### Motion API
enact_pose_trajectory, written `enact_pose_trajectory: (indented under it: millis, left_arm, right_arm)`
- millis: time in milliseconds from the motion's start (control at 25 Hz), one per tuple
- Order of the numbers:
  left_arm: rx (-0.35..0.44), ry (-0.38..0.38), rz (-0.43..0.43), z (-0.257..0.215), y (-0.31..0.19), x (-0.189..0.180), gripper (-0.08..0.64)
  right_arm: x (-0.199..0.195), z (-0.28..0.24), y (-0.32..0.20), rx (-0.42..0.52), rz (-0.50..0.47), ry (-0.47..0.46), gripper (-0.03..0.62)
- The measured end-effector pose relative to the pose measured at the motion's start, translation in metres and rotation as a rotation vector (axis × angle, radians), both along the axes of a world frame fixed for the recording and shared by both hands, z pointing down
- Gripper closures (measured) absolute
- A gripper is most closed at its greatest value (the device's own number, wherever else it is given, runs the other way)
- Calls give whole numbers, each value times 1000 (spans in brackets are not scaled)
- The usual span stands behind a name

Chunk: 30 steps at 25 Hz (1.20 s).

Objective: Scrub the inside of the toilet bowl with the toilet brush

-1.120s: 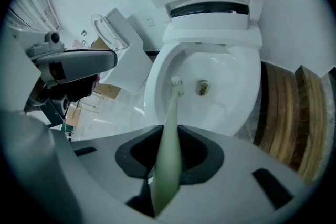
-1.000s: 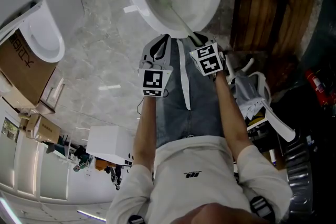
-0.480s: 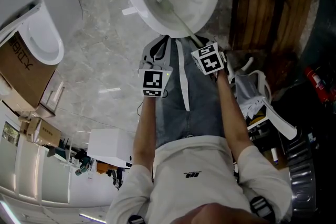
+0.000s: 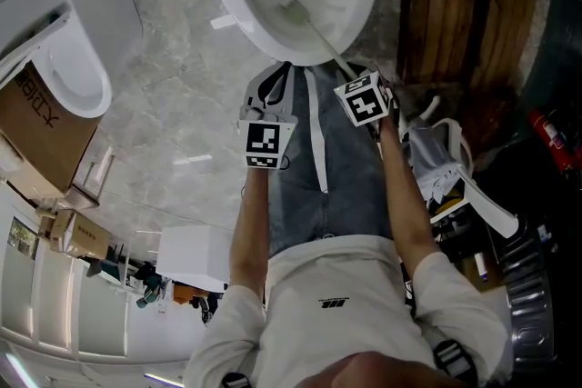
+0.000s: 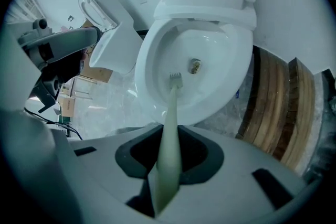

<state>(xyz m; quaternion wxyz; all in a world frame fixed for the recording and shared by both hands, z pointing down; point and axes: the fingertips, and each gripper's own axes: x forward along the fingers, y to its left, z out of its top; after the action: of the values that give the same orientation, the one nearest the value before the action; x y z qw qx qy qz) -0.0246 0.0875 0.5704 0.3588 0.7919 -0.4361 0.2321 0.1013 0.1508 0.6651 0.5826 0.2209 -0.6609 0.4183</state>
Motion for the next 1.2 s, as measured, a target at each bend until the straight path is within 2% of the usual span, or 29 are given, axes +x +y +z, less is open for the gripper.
enact_pose_trajectory:
  millis: [640,1000,1200]
  left_arm:
    - [-13,7,7,6,-12,-2,551]
    - [-18,2,1,9,-24,-4,551]
    - [-20,2,-6,10,-27,-3,551]
  right_arm:
    - [32,10,-35,42,67,97,517]
    - [40,21,-75,77,141,111,517]
    - [42,26,-96,105,150,111,517]
